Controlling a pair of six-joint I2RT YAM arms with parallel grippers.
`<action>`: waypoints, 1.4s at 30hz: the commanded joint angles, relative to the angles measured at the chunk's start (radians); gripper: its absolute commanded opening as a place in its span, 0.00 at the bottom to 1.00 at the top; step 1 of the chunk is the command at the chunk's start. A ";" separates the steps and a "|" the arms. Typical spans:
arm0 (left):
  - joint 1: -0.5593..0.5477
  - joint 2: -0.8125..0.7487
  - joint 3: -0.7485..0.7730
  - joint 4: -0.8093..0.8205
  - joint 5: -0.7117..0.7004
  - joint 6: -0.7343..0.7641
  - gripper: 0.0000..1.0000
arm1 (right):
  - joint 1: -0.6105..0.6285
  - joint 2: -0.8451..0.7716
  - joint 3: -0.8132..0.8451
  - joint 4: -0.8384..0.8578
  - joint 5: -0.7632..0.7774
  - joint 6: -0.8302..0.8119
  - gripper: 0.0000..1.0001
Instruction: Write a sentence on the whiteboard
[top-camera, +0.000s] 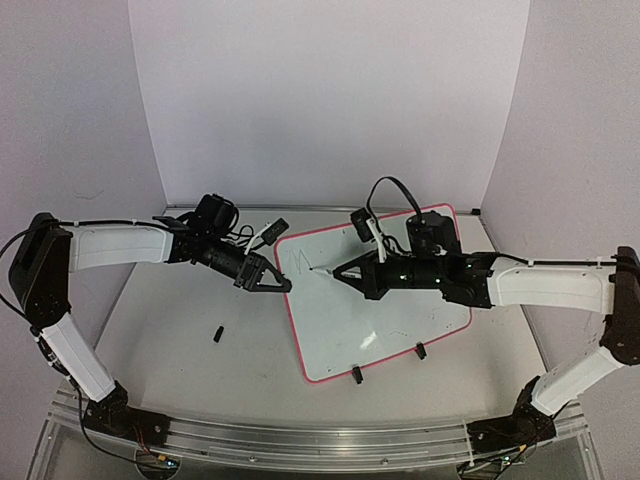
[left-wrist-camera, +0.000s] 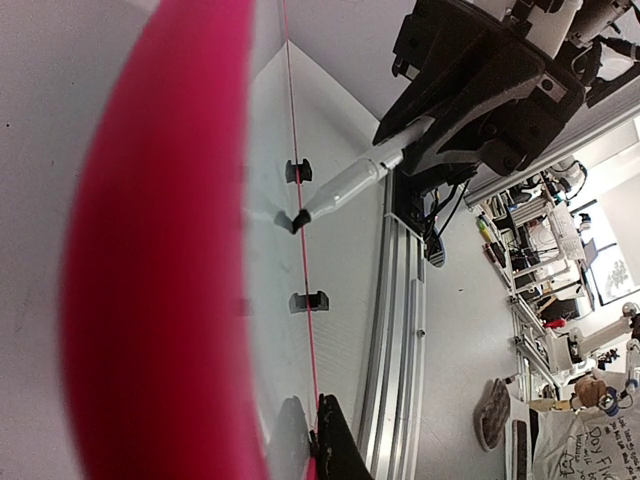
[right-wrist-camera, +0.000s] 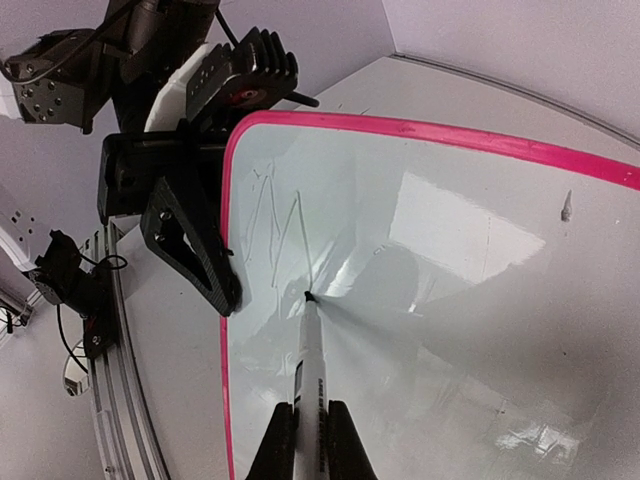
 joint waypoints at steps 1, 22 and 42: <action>-0.020 -0.009 0.032 -0.032 0.002 0.080 0.00 | 0.001 -0.041 -0.008 -0.038 0.019 0.016 0.00; -0.020 -0.005 0.035 -0.042 -0.002 0.086 0.00 | -0.059 -0.077 -0.019 0.032 -0.054 0.074 0.00; -0.020 -0.003 0.036 -0.041 0.003 0.087 0.00 | -0.059 0.003 0.027 0.064 -0.032 0.064 0.00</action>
